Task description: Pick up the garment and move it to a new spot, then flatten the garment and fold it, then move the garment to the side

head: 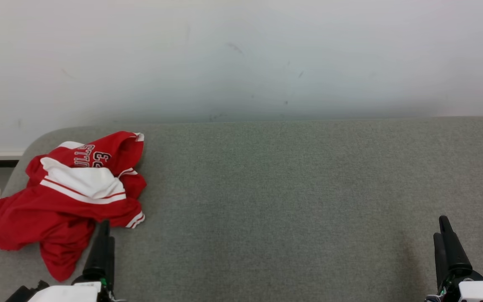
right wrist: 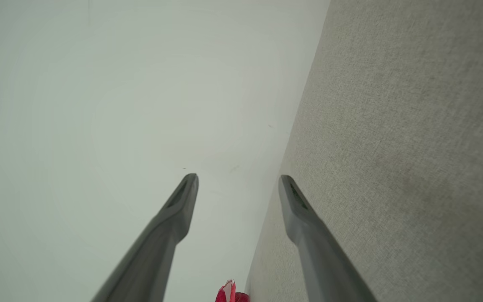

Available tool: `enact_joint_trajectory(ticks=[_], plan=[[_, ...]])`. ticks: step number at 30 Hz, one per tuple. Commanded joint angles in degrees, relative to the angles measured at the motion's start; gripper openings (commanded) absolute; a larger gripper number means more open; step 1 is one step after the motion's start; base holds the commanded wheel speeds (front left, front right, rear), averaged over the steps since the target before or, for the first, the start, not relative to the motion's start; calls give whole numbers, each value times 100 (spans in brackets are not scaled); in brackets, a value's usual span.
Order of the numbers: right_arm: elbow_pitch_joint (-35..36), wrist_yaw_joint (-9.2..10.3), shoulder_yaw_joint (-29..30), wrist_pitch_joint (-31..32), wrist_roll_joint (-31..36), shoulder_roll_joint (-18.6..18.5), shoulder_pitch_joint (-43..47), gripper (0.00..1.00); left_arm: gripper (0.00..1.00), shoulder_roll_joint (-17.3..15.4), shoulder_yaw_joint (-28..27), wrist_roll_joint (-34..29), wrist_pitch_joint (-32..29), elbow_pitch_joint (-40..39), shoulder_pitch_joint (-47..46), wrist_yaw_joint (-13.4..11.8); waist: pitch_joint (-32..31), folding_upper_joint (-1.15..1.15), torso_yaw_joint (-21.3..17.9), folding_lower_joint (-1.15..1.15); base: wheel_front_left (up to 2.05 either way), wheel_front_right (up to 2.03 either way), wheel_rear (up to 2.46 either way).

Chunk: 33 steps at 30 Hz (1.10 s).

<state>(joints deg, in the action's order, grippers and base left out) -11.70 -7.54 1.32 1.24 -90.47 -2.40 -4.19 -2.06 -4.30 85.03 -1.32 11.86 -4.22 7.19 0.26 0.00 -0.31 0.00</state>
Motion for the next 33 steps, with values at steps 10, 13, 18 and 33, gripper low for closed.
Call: enact_joint_trajectory(ticks=[10,13,18,33], plan=[[302,2,-292,-283,905,-136,-134,100,100,-53,-43,-1287,293,-293,-70,21,4,0,-27,0,0,0,0],[343,3,-348,-350,1100,-134,-118,100,100,-56,-15,-1697,360,-325,-51,-46,-4,0,-35,0,0,0,0],[419,3,-459,-432,1483,-187,-116,100,100,-59,19,-2116,442,-391,-12,-136,-14,0,-44,0,0,0,0],[590,4,-886,-715,3124,-385,-80,100,100,-70,264,-3904,726,-531,110,-408,-50,0,-40,0,0,0,0]])
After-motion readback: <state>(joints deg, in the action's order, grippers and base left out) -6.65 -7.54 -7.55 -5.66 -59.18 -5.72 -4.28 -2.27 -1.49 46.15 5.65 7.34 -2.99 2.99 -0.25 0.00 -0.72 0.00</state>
